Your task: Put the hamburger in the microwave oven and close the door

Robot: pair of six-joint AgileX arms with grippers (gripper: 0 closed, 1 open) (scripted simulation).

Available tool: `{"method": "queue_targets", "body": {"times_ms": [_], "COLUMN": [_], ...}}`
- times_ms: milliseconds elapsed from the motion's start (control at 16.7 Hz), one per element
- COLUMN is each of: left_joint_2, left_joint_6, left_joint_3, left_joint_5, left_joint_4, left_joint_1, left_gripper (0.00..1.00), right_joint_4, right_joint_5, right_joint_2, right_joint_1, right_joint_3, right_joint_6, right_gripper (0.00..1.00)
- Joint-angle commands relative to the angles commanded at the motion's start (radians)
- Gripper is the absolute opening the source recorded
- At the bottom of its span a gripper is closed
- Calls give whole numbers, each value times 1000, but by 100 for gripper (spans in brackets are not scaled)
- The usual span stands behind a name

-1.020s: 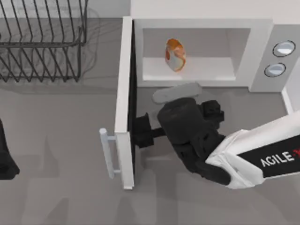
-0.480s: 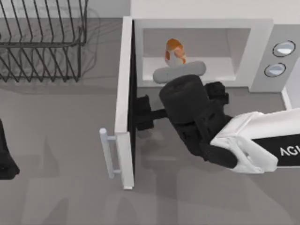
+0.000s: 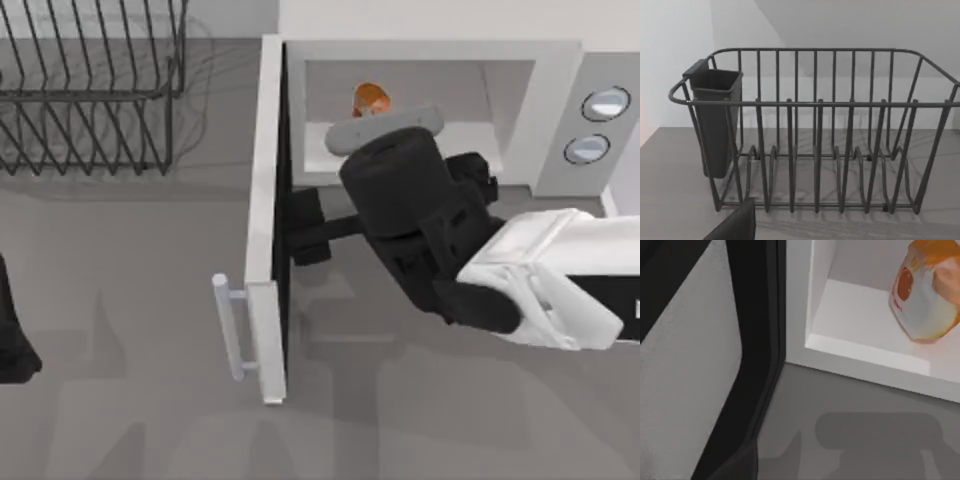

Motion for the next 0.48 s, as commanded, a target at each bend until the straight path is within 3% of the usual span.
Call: {"method": "queue_targets", "body": {"times_ms": [480], "left_joint_2": [0], "left_joint_6": [0], "left_joint_3": [0], "left_joint_5": [0], "left_joint_4": [0], "left_joint_1": [0], "left_gripper": [100], "right_joint_4": [-79], "right_joint_5": [-3], "right_joint_2": [-24], "right_joint_1": [0], "right_joint_3": [6], "right_joint_6": [0], "right_gripper": [100]}}
